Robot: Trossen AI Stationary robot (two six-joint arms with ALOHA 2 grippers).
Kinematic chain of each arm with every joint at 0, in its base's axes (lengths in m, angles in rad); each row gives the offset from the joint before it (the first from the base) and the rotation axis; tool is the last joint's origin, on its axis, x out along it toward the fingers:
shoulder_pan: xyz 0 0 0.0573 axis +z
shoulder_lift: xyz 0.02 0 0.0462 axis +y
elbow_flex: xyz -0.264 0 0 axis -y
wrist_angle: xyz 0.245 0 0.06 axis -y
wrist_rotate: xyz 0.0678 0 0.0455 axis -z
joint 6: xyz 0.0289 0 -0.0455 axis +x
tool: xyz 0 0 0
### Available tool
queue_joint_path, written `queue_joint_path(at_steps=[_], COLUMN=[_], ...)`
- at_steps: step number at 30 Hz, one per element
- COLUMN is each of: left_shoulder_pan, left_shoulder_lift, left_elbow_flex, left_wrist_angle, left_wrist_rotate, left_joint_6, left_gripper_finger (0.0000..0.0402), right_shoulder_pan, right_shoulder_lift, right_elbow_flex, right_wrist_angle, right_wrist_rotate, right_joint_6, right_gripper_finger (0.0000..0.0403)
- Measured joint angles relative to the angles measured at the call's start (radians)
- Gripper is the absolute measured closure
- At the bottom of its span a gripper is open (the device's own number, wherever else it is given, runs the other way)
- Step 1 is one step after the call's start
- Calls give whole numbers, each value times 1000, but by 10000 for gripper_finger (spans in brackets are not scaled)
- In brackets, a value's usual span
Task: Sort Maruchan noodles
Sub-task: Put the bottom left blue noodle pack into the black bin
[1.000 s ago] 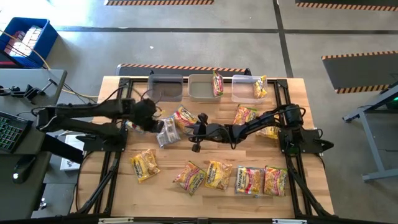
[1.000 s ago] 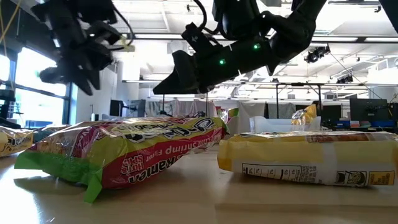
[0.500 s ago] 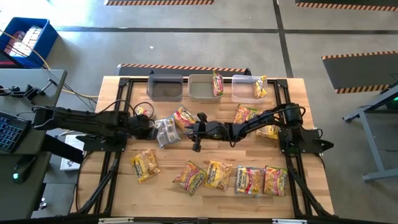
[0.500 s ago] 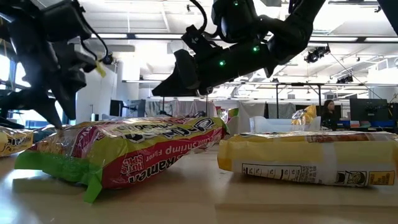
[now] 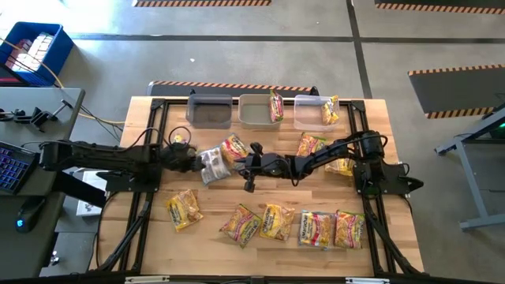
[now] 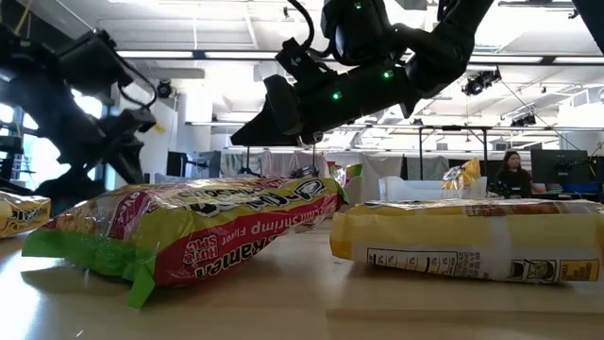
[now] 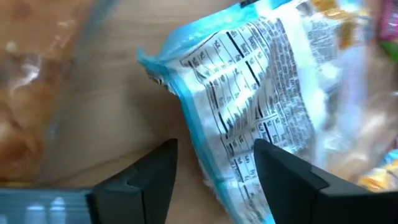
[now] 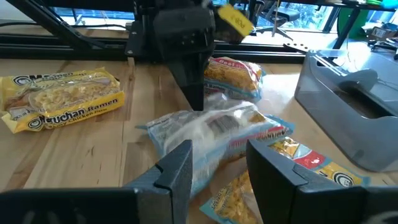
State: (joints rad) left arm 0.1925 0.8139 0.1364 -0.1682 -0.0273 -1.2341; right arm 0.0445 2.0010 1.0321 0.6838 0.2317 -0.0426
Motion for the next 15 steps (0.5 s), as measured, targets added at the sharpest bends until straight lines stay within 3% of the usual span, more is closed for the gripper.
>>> queue_joint_path(at_steps=[8, 15], left_shoulder_pan=[19, 19], left_shoulder_lift=[0, 2], left_elbow_flex=[-121, -125], left_wrist_angle=[310, 332], left_wrist_rotate=[2, -23], left_joint_6=[28, 73], left_gripper_finger=[197, 218], right_shoulder_pan=[0, 0], right_shoulder_lift=[0, 0], right_elbow_flex=[0, 0], right_wrist_angle=[10, 16], right_wrist_rotate=[0, -10], right_joint_6=[-1, -2], right_gripper_finger=[269, 269])
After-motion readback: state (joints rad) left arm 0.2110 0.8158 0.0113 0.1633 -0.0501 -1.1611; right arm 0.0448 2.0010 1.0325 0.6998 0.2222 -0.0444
